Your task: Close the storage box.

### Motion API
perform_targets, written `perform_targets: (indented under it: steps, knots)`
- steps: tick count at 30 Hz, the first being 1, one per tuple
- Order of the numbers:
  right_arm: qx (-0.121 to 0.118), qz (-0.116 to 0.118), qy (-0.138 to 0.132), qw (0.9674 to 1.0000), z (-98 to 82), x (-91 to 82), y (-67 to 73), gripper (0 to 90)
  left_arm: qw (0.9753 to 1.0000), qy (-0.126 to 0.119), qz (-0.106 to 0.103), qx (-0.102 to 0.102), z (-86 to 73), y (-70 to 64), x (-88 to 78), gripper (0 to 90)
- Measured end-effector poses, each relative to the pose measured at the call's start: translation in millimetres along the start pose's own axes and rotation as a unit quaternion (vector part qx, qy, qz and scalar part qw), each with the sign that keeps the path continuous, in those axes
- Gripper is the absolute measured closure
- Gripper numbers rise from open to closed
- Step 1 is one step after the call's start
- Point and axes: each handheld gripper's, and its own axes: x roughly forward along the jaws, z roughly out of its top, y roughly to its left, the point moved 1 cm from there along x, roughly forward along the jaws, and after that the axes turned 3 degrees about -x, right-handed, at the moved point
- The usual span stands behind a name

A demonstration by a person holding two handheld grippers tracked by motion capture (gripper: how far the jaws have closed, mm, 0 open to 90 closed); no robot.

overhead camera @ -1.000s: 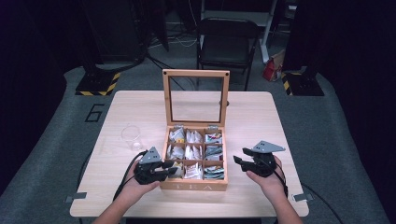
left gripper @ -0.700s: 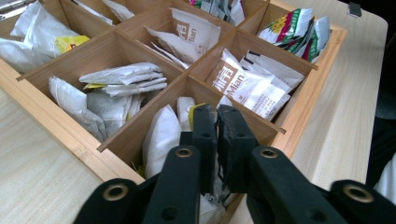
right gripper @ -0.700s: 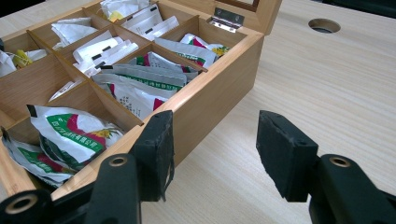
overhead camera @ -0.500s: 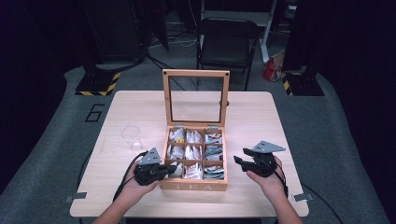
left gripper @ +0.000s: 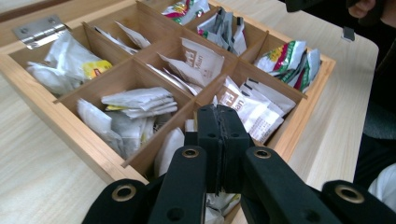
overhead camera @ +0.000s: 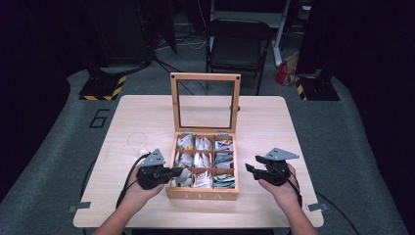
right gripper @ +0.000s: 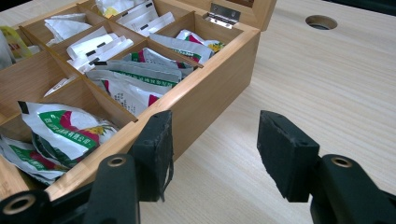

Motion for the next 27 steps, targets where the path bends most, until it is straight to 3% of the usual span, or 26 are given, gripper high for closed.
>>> perform_targets:
  steps: [13, 27]
  knots:
    - [0.005, -0.004, 0.004, 1.0000, -2.3, 1.5, -2.0, 44.8, 0.9998, 0.000, 0.010, -0.016, 21.5, 5.4, -11.5, 89.4]
    - [0.009, -0.003, 0.006, 0.9999, -3.4, 2.7, -2.7, 44.3, 0.9982, -0.019, 0.047, -0.032, 45.3, 27.4, -38.5, 89.5]
